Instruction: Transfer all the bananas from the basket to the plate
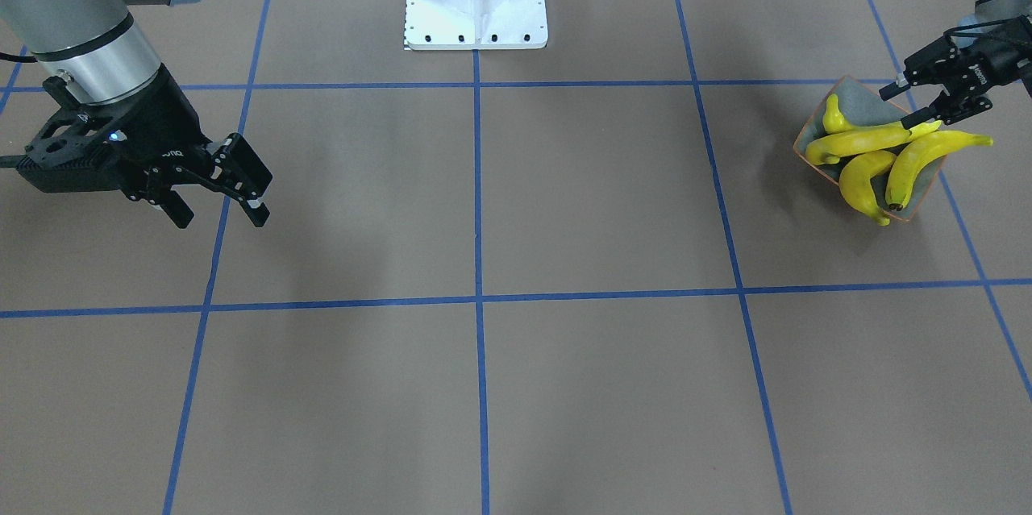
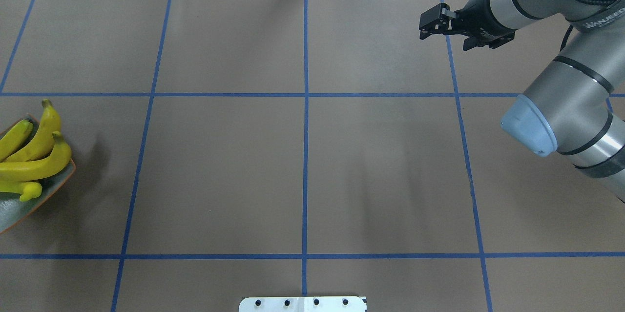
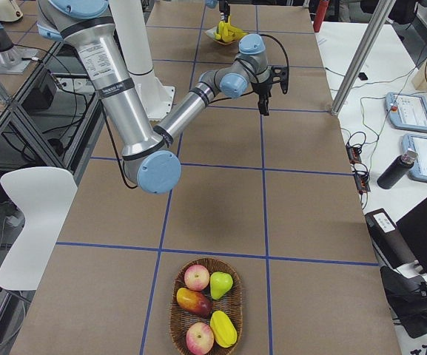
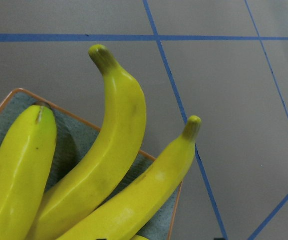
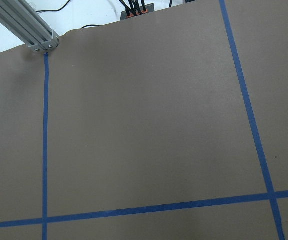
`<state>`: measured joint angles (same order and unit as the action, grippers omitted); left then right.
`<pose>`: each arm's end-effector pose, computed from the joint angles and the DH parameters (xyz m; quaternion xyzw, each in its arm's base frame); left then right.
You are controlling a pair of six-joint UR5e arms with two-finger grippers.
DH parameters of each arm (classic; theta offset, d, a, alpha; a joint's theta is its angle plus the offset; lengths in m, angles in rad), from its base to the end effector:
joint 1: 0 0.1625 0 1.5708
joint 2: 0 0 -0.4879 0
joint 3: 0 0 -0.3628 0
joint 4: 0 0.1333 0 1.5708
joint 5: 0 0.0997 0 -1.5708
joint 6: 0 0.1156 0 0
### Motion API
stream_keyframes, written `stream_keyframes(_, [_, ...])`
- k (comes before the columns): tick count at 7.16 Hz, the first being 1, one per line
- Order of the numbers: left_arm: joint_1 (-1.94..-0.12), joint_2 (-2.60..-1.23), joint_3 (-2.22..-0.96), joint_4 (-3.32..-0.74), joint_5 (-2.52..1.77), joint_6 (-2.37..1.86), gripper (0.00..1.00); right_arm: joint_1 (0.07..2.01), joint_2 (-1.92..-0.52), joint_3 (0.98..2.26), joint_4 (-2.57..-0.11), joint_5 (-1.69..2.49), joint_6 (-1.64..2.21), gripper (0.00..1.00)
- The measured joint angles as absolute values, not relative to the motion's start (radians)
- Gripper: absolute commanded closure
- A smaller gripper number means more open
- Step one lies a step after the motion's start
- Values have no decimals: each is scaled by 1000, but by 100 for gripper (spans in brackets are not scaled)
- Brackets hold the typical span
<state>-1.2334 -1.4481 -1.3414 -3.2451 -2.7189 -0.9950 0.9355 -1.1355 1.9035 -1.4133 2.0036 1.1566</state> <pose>0.0900 -0.3407 0.6869 0.1404 0.6556 0.1015 0.7350 -0.2940 -0.5417 0.3363 0.1224 -0.4605 0.1326 0.8691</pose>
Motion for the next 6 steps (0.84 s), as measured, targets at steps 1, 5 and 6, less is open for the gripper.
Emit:
stream_keyframes(1, [-1234, -1454, -1354, -3243, -2726, -999, 15, 939, -1136, 1906, -1413, 2005, 1156, 0])
stream_keyframes(5, [-1246, -1533, -1404, -3211, -2549, -995, 14, 1028, -1212, 1909, -1421, 2009, 1047, 0])
stream_keyframes(6, [-1256, -1543, -1404, -3177, -2458, -968, 12, 1058, -1244, 1910, -1422, 2009, 993, 0])
